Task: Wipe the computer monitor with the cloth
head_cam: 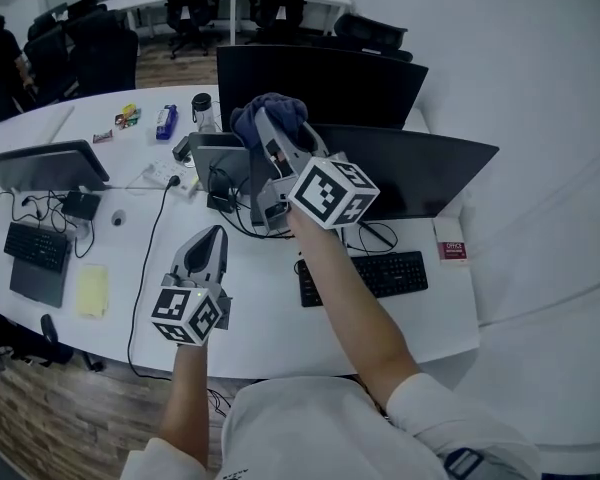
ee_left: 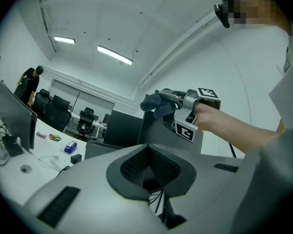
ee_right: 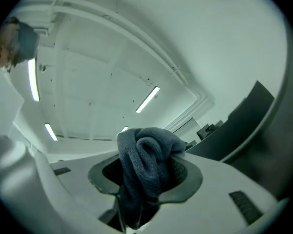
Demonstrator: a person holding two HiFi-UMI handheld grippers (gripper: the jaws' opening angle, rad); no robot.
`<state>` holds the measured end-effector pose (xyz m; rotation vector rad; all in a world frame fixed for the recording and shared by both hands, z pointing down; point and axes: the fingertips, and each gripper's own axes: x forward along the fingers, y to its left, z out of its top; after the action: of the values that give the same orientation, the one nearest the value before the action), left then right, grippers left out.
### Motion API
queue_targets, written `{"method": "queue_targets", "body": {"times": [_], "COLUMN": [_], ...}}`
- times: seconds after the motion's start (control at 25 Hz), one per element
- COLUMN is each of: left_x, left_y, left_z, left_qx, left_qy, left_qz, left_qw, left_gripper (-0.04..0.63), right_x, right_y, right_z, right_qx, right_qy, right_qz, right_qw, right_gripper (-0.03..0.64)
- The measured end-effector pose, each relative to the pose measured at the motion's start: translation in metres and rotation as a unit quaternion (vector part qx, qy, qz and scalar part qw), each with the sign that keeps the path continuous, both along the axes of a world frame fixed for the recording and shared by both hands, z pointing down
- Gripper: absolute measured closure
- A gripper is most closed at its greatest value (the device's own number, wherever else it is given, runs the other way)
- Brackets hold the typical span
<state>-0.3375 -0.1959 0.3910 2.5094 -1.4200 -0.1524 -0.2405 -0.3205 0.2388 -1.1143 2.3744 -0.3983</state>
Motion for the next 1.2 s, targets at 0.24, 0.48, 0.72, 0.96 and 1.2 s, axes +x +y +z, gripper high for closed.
{"method": "queue_targets", "body": {"times": [0.24,0.48,0.72,0.96,1.2], "left_x": [0.004,0.003,0.015,0.031,0.056], "left_y": [0.000,0.002,-0.001,-0.007,-0.012], "left_z": [-0.001,0.001,0.002,-0.001,-0.005], "left_qx": [0.001,-0.001,-0.003,0.001,0.003], "left_qy": [0.002,0.003,0.006,0.004,0.001], "left_qz": [0.001,-0.001,0.007,0.015,0.017], "left_qw": [1.0000,1.0000,1.0000,0.9999,0.9998], "left_gripper": [0.584,0.584,0.584,0.584,0.584], "right_x": [-0.004,-0.004,0.011,0.031,0.058], "right_y": [-0.008,-0.011,-0.016,-0.014,-0.013], "right_z": [0.000,0.014,0.022,0.025,0.026], "right_qx": [0.058,0.089,0.083,0.080,0.081], "right_qy": [0.183,0.340,0.372,0.392,0.400], "right_qz": [0.067,0.122,0.133,0.136,0.132], "right_qw": [0.979,0.928,0.915,0.906,0.903], "right_gripper": [0.443,0.443,0.443,0.443,0.443]}}
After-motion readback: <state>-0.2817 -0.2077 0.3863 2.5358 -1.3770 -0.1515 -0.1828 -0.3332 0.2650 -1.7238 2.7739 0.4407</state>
